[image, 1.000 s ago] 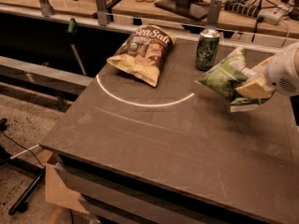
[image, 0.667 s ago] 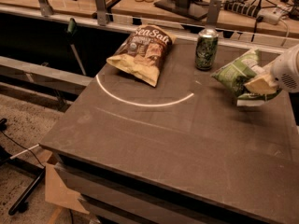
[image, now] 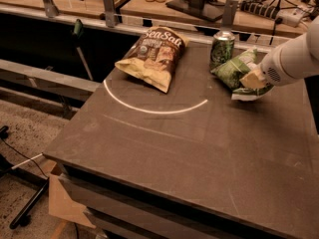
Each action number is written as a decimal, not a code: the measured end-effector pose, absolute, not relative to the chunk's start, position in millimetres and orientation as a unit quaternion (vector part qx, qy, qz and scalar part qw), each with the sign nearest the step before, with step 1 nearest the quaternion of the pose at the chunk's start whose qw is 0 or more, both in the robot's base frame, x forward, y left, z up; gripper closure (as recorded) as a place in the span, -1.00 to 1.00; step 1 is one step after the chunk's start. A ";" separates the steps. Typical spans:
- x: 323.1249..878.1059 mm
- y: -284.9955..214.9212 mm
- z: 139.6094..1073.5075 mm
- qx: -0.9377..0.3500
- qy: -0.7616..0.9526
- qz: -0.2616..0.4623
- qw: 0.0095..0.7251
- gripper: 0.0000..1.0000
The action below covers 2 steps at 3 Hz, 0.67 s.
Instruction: Move green jalapeno chip bag near green can
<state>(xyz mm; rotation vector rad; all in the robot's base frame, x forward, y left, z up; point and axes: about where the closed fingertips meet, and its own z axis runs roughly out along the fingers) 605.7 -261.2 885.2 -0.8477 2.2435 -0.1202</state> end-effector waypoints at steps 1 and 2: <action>614.6 -262.2 871.9 -0.315 0.882 -0.048 0.347 0.19; 615.3 -263.5 864.0 -0.305 0.890 -0.050 0.336 -0.28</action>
Offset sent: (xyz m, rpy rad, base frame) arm 0.0102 -0.0059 -0.0320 -0.0068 0.0838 -0.0924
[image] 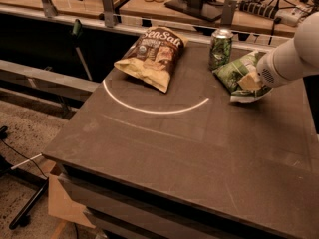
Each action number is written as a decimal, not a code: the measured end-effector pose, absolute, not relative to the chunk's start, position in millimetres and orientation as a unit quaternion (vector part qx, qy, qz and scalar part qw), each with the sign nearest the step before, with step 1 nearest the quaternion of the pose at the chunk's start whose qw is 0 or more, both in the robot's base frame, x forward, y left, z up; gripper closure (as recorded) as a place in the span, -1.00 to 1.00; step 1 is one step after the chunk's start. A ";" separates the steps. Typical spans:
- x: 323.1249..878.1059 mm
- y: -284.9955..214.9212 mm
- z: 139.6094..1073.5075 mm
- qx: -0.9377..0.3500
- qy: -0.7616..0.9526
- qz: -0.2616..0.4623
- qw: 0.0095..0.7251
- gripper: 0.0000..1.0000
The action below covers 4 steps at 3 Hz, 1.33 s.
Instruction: Move green jalapeno chip bag near green can
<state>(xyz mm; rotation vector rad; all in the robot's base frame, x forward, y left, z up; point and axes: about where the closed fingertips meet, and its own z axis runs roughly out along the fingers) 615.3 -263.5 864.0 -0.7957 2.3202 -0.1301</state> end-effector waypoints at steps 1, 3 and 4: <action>613.4 -264.4 865.8 -0.294 0.893 -0.049 0.338 -0.73; 538.1 -331.4 912.2 -0.219 0.906 -0.095 0.350 -1.00; 460.5 -387.0 946.9 -0.152 0.916 -0.163 0.335 -1.00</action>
Offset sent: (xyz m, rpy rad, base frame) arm -0.0641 -0.0533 0.0479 0.0461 -0.0818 -0.1640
